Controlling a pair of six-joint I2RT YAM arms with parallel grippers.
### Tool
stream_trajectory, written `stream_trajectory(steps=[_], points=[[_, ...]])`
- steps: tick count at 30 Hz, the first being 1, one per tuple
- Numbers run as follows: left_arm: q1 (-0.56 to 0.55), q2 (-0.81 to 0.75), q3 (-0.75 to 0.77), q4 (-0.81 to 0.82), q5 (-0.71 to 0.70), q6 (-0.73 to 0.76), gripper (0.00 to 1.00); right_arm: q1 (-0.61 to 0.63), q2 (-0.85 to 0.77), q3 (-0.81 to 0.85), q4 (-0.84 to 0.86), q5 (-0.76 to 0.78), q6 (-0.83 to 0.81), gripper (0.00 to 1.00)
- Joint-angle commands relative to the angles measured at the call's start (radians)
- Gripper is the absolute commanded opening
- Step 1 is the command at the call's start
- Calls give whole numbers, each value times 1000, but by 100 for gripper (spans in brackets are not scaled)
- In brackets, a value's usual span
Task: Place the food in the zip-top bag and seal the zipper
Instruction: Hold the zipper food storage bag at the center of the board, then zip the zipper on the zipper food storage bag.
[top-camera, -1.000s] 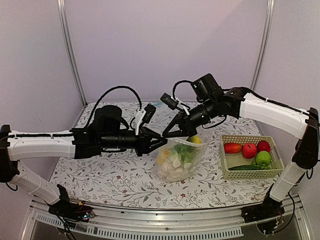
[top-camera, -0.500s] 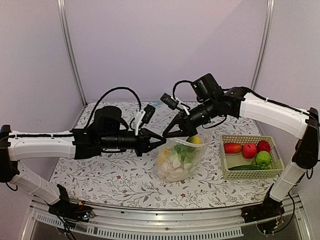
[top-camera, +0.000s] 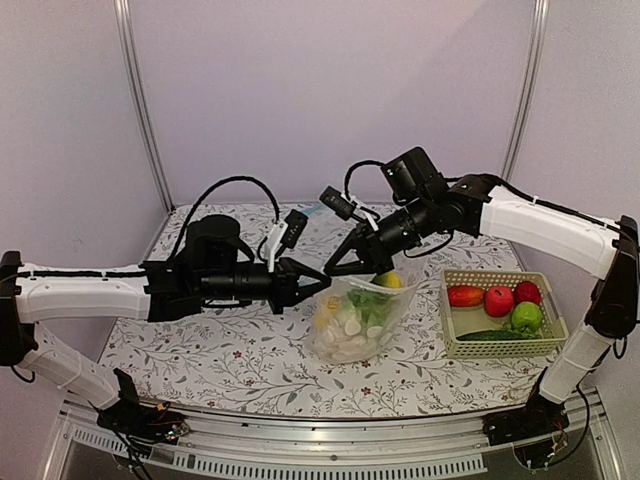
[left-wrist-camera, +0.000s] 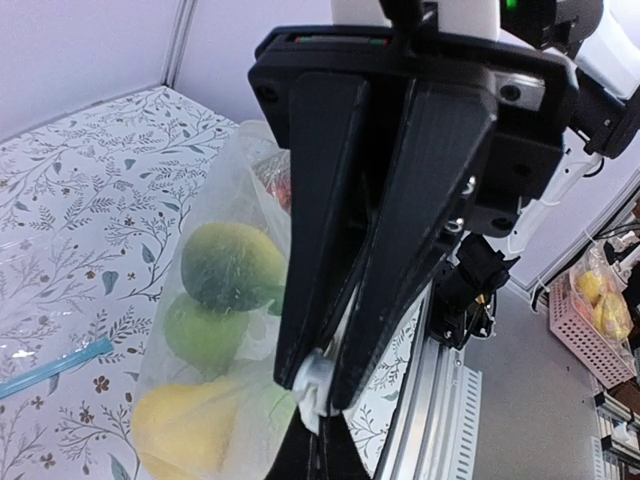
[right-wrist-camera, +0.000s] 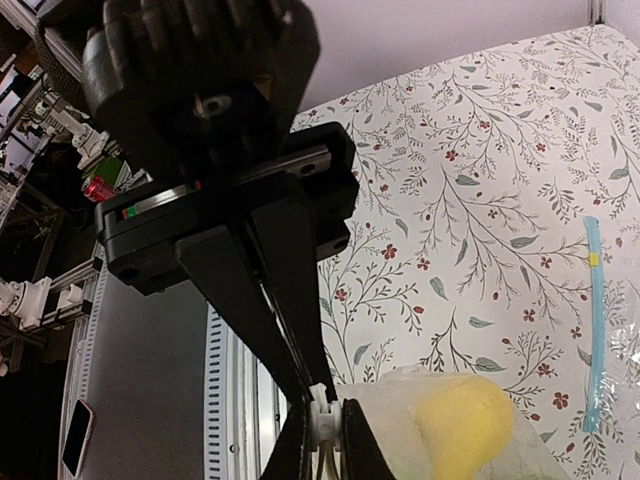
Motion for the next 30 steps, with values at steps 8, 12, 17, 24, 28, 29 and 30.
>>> stream_trajectory(steps=[8, 12, 17, 24, 28, 29, 30], points=[[30, -73, -76, 81, -36, -58, 0, -5, -64, -39, -45, 94, -38, 0], [40, -90, -96, 98, -47, -73, 0, -3, -78, -46, -52, 114, -44, 0], [55, -111, -115, 110, -65, -87, 0, -6, -100, -50, -65, 150, -50, 0], [84, -134, -133, 115, -72, -108, 0, -11, -136, -54, -85, 218, -54, 0], [100, -142, -143, 124, -74, -123, 0, -12, -151, -62, -99, 250, -55, 0], [104, -144, -146, 125, -75, -126, 0, -14, -157, -65, -101, 256, -55, 0], [107, -145, -147, 125, -76, -129, 0, -15, -160, -70, -102, 262, -55, 0]])
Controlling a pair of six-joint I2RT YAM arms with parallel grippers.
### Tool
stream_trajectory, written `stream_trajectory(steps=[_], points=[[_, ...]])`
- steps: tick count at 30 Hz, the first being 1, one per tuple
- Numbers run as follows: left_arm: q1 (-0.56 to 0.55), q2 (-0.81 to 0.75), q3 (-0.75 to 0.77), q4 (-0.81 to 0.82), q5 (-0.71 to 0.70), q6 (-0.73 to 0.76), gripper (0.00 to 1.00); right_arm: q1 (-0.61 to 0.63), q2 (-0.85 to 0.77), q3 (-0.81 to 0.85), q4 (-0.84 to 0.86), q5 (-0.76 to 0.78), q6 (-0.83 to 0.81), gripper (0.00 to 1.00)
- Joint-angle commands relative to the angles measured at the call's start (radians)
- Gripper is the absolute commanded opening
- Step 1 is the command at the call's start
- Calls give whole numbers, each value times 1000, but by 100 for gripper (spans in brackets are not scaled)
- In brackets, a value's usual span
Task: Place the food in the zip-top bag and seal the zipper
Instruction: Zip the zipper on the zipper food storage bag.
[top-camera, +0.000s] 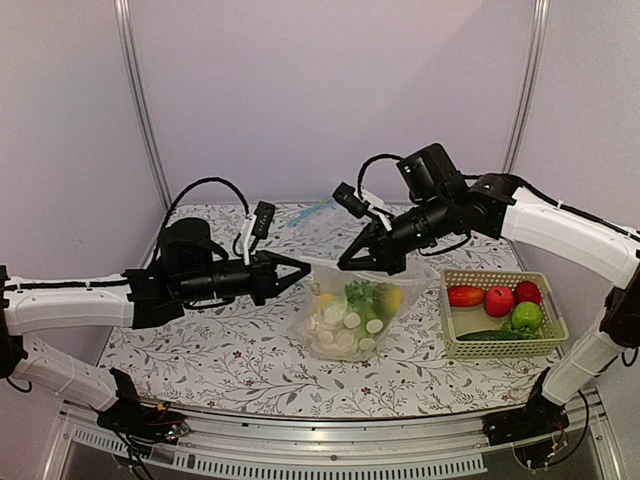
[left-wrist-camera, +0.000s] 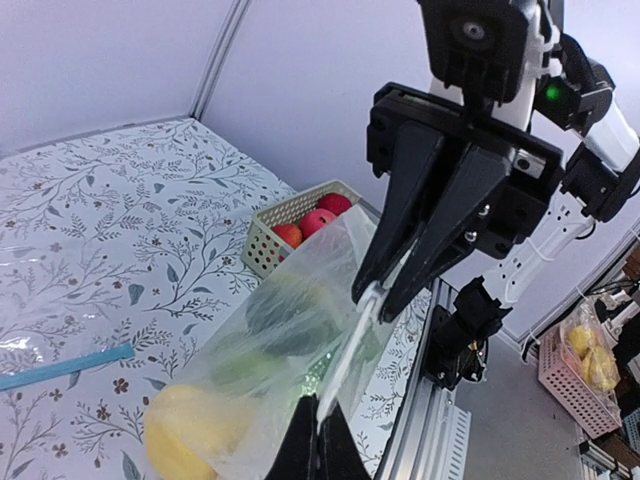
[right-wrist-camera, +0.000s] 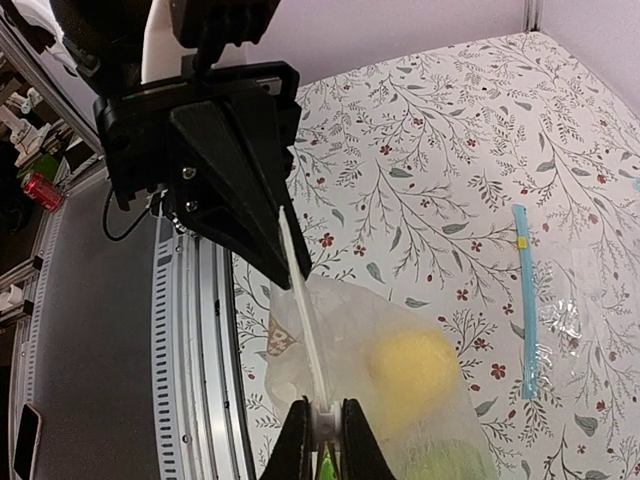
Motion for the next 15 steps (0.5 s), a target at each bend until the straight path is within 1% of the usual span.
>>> stream_trajectory(steps=[1, 15], points=[[45, -31, -28, 9, -45, -24, 0, -27, -61, -27, -75, 80, -6, 0], [110, -34, -16, -67, -54, -35, 0, -45, -138, -100, -76, 171, 26, 0]])
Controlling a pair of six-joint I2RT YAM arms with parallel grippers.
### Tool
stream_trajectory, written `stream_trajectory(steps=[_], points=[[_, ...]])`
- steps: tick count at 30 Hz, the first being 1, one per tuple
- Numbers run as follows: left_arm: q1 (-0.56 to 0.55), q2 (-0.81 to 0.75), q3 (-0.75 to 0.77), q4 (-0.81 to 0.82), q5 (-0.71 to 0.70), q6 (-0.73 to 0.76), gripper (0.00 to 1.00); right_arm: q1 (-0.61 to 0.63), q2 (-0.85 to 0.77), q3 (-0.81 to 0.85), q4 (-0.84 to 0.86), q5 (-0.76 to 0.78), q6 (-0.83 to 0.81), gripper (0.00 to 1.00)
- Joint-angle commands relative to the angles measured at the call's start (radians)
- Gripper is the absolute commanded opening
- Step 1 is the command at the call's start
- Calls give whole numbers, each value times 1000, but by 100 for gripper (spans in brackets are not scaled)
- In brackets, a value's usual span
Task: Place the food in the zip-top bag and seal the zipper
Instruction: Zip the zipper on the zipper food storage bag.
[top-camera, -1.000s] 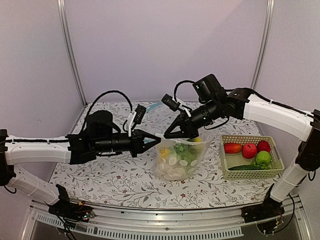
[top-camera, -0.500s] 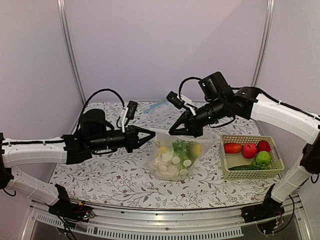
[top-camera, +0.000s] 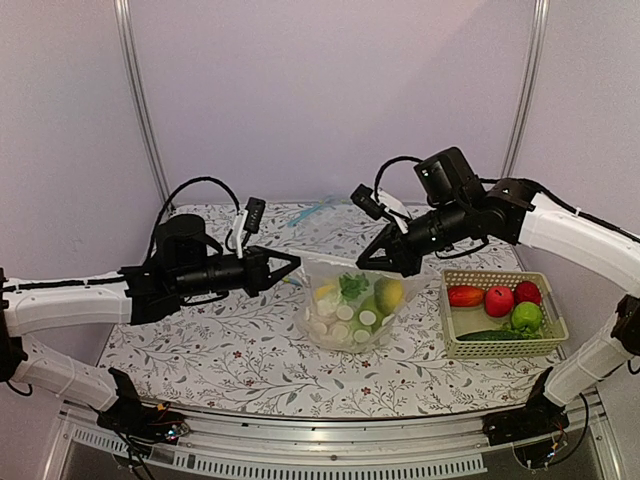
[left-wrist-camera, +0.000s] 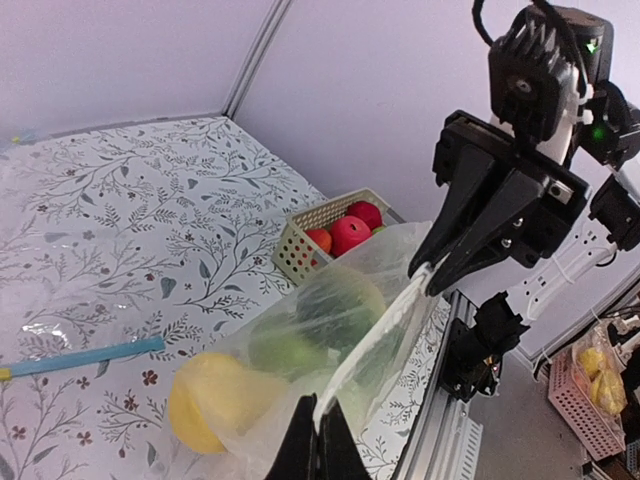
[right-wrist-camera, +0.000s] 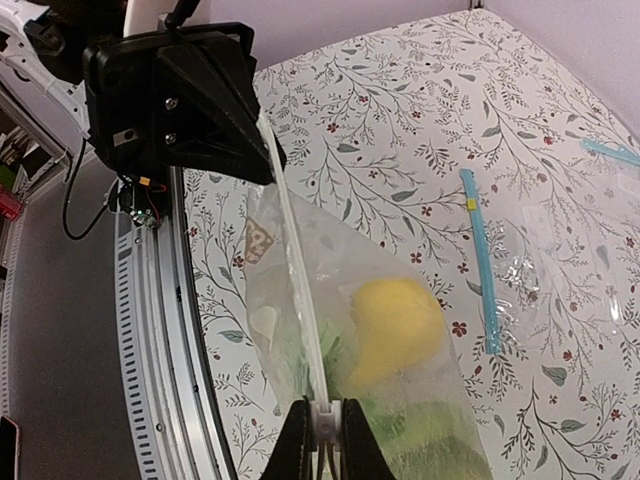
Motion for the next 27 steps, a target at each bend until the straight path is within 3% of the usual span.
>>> stream_trajectory(steps=[1, 27], points=[[54, -24, -5, -50, -47, -9, 0, -28, -56, -30, -55, 59, 21, 0], [179, -76, -24, -189, -51, -26, 0, -87, -166, -133, -102, 143, 44, 0]])
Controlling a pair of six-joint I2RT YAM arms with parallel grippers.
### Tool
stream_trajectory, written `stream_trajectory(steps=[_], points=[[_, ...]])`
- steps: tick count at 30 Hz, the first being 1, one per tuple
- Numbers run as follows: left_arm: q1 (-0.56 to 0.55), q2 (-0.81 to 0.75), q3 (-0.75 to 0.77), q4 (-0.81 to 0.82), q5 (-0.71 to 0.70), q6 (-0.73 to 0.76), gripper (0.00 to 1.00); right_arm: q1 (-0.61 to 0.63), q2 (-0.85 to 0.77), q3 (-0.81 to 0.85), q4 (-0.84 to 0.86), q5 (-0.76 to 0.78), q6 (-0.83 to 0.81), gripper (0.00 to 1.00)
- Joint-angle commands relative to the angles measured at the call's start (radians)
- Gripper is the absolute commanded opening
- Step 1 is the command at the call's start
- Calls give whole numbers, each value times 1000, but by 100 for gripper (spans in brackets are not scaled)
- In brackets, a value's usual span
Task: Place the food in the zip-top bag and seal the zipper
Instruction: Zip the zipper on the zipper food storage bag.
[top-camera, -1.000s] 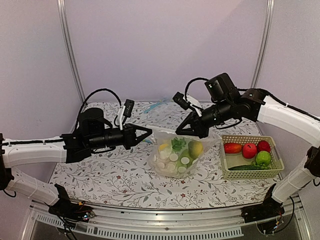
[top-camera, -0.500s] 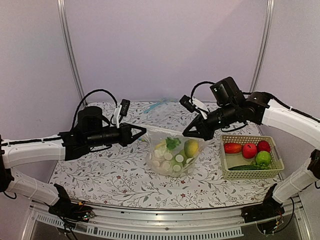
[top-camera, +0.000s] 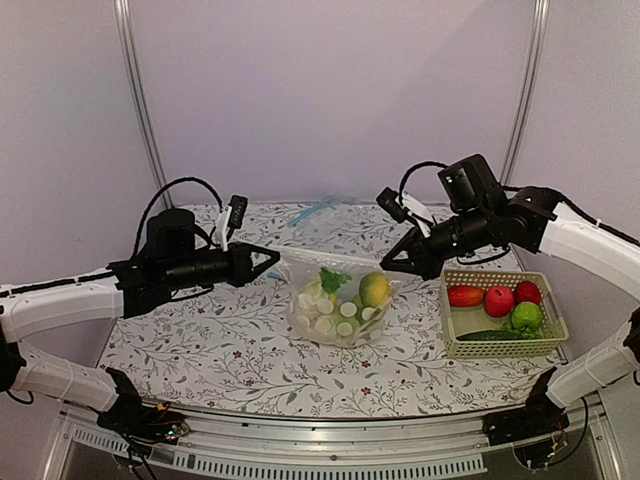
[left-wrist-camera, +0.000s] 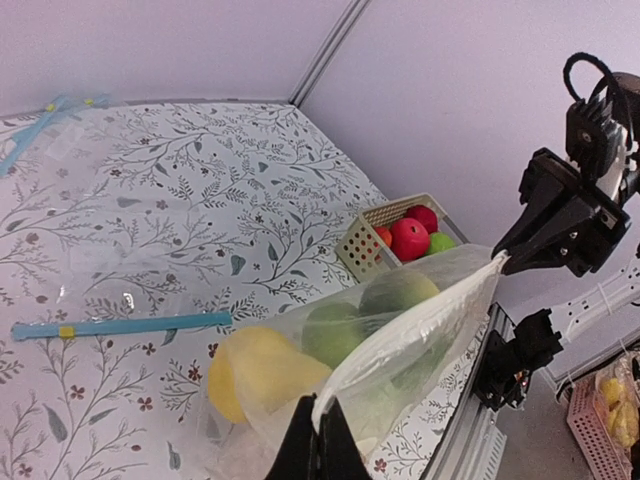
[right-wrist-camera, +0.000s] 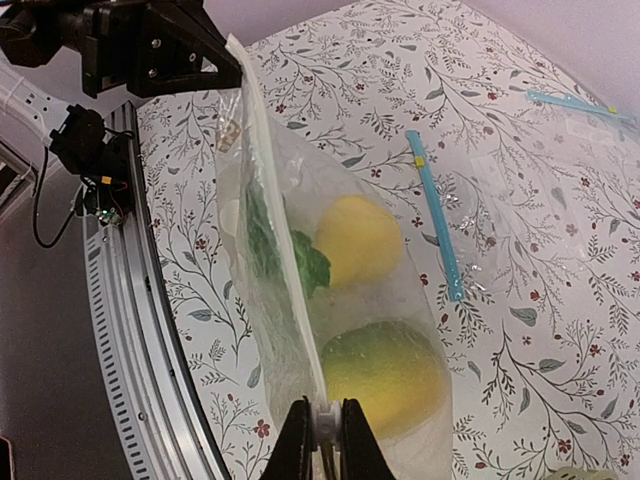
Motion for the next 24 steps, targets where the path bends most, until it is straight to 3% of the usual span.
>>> stream_trajectory(steps=[1, 24], points=[[59, -39, -22, -57, -56, -8, 0, -31, -56, -27, -82, 60, 10, 0], [124, -88, -28, -126, -45, -7, 0, -60, -145, -81, -122, 113, 16, 0]])
